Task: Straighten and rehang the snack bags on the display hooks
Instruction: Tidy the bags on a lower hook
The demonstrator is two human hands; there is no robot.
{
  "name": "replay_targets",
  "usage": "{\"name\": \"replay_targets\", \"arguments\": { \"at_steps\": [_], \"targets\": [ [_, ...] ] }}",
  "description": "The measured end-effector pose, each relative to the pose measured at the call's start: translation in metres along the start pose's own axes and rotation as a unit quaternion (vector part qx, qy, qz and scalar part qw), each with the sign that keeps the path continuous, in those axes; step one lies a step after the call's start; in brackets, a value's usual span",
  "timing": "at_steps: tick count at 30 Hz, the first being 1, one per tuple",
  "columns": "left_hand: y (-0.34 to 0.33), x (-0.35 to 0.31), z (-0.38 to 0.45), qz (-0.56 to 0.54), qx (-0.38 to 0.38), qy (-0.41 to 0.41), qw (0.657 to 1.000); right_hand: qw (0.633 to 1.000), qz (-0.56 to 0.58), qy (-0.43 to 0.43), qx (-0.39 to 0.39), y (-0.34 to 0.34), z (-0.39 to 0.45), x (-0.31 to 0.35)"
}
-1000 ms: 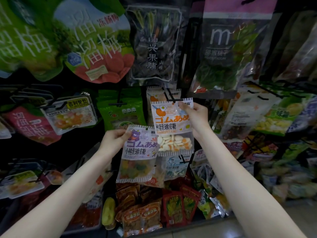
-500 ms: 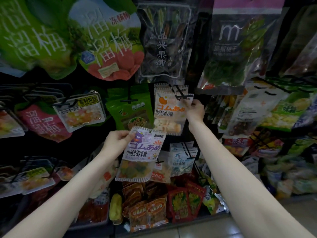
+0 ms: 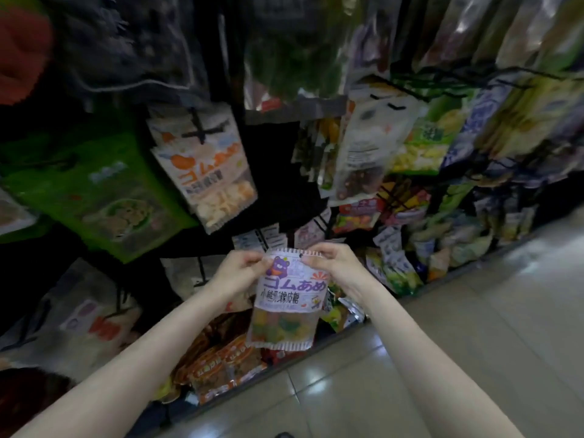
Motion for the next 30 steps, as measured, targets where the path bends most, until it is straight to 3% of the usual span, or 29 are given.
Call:
{"name": "replay_targets", "arguments": {
  "at_steps": [4,9,13,15,18,24,30],
  "targets": [
    [-0.023,-0.004,0.029,0.137,0.009,-0.011,0.991,0.999,-0.047,-0.025,0.003,0.046,0.025,-0.038],
    [-0.031,0.011,0.057,0.33,0.029,-0.004,0.944,0.997,-0.054,-0.041,-0.025,0.076,0.061,-0.072],
    [-0.038,0.018,0.06,0.423,0.075,0.008,0.903,0.989,-0.133,-0.049,0.031,0.075,0.084,-0.086],
    [-0.039,0.01,0.06,0.456,0.091,-0.005,0.885,0.993,-0.112,-0.042,-0.006,0.082,0.092,-0.085],
    [-0.037,0.001,0.062,0.484,0.113,-0.005,0.868,0.996,-0.068,-0.027,-0.042,0.091,0.105,-0.072],
    [-0.03,-0.01,0.072,0.483,0.132,-0.005,0.866,0.994,-0.1,-0.008,-0.049,0.096,0.13,-0.054],
    [-0.034,-0.011,0.068,0.474,0.103,-0.007,0.874,0.99,-0.122,-0.034,-0.055,0.091,0.141,-0.068]
  ]
}}
Point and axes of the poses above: each hand's wrist, its own z-axis towards the middle knuckle, its own y-axis out of the back of the hand, x = y × z, the point moved 7 cm from there along z, towards the middle knuckle, and after that the axes turned 1 degree about z, right-handed, at the moved point
